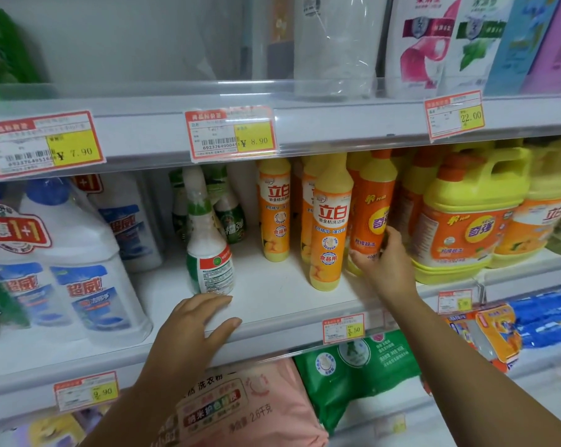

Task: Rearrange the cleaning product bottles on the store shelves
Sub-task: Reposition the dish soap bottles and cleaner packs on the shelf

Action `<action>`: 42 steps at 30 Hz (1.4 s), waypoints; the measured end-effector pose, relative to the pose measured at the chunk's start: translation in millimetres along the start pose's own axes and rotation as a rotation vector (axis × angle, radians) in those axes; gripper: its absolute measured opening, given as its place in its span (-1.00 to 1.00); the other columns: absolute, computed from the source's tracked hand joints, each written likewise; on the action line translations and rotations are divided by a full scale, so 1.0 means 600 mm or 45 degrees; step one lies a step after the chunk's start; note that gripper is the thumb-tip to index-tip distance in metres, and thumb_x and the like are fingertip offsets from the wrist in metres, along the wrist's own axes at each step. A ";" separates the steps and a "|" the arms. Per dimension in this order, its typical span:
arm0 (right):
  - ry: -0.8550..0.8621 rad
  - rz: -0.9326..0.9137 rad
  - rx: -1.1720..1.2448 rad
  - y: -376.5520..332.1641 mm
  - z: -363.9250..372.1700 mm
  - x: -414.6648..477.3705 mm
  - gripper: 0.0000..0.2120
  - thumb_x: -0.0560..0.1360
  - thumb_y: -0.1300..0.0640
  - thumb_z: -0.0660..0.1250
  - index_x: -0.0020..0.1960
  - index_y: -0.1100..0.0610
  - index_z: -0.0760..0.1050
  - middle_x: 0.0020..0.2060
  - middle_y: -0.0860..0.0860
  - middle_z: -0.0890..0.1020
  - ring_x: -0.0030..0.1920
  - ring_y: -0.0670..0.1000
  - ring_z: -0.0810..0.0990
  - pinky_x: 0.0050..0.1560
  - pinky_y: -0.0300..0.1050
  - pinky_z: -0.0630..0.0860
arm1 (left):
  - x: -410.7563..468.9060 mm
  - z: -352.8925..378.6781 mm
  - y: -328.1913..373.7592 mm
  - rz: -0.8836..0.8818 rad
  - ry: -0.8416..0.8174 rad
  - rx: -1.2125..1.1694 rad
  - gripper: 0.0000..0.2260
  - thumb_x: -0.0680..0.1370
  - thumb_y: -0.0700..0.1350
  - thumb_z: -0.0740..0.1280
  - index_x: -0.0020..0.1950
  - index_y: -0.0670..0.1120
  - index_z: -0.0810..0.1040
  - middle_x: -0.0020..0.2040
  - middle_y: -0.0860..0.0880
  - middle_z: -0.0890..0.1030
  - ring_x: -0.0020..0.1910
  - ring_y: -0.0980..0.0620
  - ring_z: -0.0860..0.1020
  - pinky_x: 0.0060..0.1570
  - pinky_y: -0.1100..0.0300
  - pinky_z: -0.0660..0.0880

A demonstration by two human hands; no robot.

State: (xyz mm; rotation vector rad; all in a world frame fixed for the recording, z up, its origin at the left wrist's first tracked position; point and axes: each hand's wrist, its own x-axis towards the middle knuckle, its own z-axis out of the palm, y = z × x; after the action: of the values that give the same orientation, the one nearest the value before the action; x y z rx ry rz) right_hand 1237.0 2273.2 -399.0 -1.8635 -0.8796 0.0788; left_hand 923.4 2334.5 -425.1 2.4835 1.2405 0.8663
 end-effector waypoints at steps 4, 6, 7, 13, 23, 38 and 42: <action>-0.024 -0.013 -0.020 0.001 -0.004 0.000 -0.33 0.38 0.04 0.50 0.38 0.09 0.27 0.23 0.09 0.56 0.16 0.13 0.58 0.08 -0.02 0.47 | 0.000 -0.001 0.001 -0.003 -0.002 -0.014 -0.62 0.50 0.15 0.28 0.29 0.11 0.47 0.29 0.16 0.46 0.20 0.23 0.31 0.19 0.30 0.22; -0.049 0.005 -0.004 -0.001 -0.004 0.000 -0.33 0.37 0.04 0.50 0.37 0.10 0.28 0.23 0.09 0.56 0.16 0.13 0.57 0.09 -0.01 0.48 | -0.002 -0.003 0.003 -0.011 -0.006 -0.017 -0.62 0.50 0.14 0.28 0.30 0.11 0.46 0.30 0.17 0.45 0.23 0.21 0.32 0.20 0.30 0.21; -0.038 0.002 0.017 -0.002 -0.004 -0.001 -0.32 0.35 0.02 0.51 0.37 0.10 0.29 0.23 0.08 0.55 0.16 0.12 0.57 0.11 0.00 0.50 | -0.002 -0.003 0.004 -0.014 -0.009 -0.020 -0.62 0.51 0.14 0.27 0.30 0.11 0.46 0.30 0.17 0.45 0.23 0.21 0.32 0.20 0.30 0.21; 0.216 -0.172 0.069 -0.043 0.002 -0.060 -0.58 0.36 0.06 0.41 0.14 0.10 0.35 0.04 0.04 0.47 0.02 0.07 0.50 -0.03 0.00 0.50 | -0.002 -0.005 0.006 -0.024 -0.034 -0.038 -0.62 0.51 0.15 0.25 0.31 0.12 0.44 0.31 0.16 0.44 0.25 0.20 0.32 0.22 0.28 0.22; -0.090 -0.060 -0.020 -0.055 0.047 -0.076 -0.46 0.38 -0.03 0.48 0.26 0.03 0.33 0.09 -0.03 0.61 -0.01 0.04 0.59 -0.04 -0.05 0.49 | -0.011 -0.014 -0.001 -0.039 -0.015 -0.058 -0.63 0.52 0.13 0.27 0.32 0.11 0.44 0.32 0.16 0.43 0.27 0.20 0.32 0.23 0.31 0.19; -0.084 -0.102 0.013 -0.056 0.042 -0.070 -0.46 0.39 0.01 0.48 0.30 0.05 0.36 0.14 0.01 0.61 0.08 0.06 0.60 0.04 -0.09 0.48 | -0.012 -0.012 -0.003 -0.045 -0.014 -0.066 -0.62 0.51 0.13 0.29 0.31 0.10 0.46 0.31 0.15 0.45 0.28 0.18 0.33 0.25 0.30 0.21; -0.105 -0.073 0.042 -0.059 0.044 -0.071 -0.44 0.40 0.03 0.48 0.32 0.05 0.34 0.16 0.01 0.60 0.10 0.06 0.58 0.04 -0.10 0.45 | -0.013 -0.013 -0.003 -0.043 -0.012 -0.061 -0.62 0.51 0.13 0.28 0.32 0.10 0.45 0.32 0.15 0.44 0.28 0.18 0.33 0.25 0.29 0.21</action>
State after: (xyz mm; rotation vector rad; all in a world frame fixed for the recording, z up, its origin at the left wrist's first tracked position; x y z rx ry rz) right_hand 1175.9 2275.2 -396.2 -1.8139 -0.9824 0.1342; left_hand 913.7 2328.9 -422.7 2.4192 1.2404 0.8649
